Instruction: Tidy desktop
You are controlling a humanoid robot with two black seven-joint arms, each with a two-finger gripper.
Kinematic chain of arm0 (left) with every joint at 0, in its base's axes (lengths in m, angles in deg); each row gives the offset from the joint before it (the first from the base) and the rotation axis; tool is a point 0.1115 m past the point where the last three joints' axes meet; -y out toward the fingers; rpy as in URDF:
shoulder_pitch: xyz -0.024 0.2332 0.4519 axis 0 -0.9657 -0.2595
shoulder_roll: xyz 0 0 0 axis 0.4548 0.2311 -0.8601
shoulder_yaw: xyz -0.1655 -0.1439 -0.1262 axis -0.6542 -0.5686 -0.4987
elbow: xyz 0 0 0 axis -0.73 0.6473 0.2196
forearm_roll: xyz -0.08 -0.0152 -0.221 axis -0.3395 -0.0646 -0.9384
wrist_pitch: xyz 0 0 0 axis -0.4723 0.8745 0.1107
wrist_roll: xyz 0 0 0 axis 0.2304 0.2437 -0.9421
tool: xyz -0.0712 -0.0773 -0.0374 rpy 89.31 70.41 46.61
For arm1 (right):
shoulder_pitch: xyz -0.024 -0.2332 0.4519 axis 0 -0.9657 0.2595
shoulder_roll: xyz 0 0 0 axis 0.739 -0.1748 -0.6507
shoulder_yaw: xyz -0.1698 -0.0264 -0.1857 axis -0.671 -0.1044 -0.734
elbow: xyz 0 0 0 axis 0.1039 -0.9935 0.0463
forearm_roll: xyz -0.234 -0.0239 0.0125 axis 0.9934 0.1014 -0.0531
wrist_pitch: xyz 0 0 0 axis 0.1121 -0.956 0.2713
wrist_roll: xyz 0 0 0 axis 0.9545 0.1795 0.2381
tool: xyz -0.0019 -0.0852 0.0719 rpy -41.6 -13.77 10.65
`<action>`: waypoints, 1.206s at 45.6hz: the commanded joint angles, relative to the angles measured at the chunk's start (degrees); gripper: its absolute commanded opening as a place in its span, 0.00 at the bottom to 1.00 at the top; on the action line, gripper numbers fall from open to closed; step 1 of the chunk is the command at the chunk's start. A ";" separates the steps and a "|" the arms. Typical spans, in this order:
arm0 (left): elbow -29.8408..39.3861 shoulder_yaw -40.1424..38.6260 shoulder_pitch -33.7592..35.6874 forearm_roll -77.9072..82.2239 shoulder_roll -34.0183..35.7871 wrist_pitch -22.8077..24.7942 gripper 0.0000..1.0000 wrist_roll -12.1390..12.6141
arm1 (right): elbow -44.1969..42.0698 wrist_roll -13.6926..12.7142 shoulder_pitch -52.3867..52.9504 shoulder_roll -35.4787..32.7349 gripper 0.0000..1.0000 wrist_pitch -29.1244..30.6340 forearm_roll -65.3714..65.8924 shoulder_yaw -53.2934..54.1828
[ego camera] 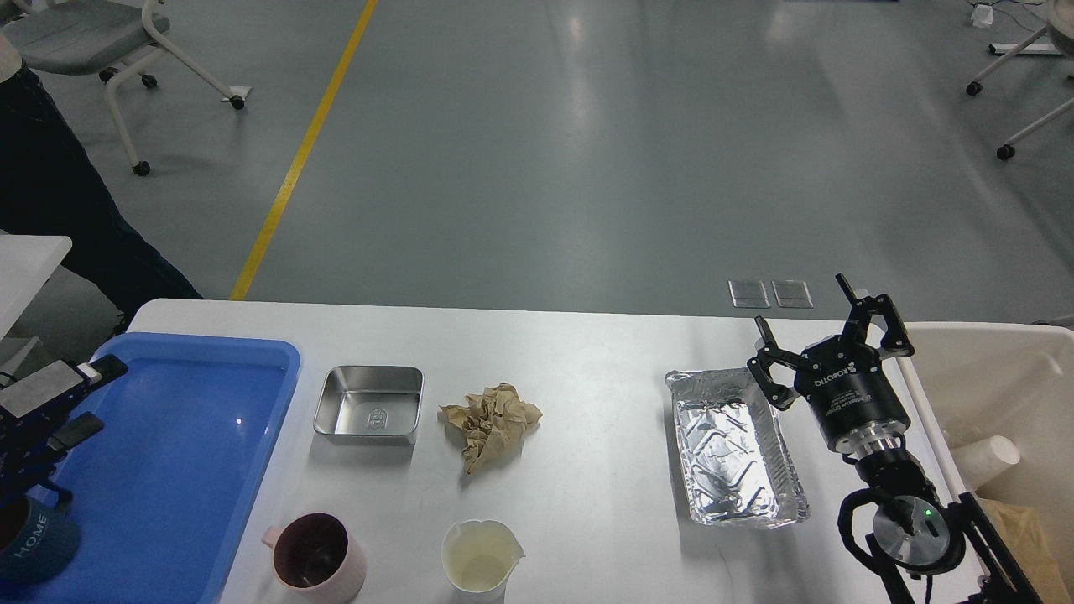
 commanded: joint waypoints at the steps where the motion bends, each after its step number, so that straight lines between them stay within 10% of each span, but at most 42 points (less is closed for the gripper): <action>1: 0.50 0.61 0.17 0.23 0.11 3.60 0.99 0.11 | 0.00 0.00 0.00 0.19 1.00 0.00 0.00 0.00; 34: 0.59 22.66 9.83 11.92 -2.26 5.71 0.99 4.59 | -0.09 0.00 0.53 1.15 1.00 0.00 0.97 -0.17; 55: -2.67 36.73 21.36 12.10 -7.88 5.63 0.98 12.32 | 0.88 0.00 0.18 0.98 1.00 0.00 0.97 -0.26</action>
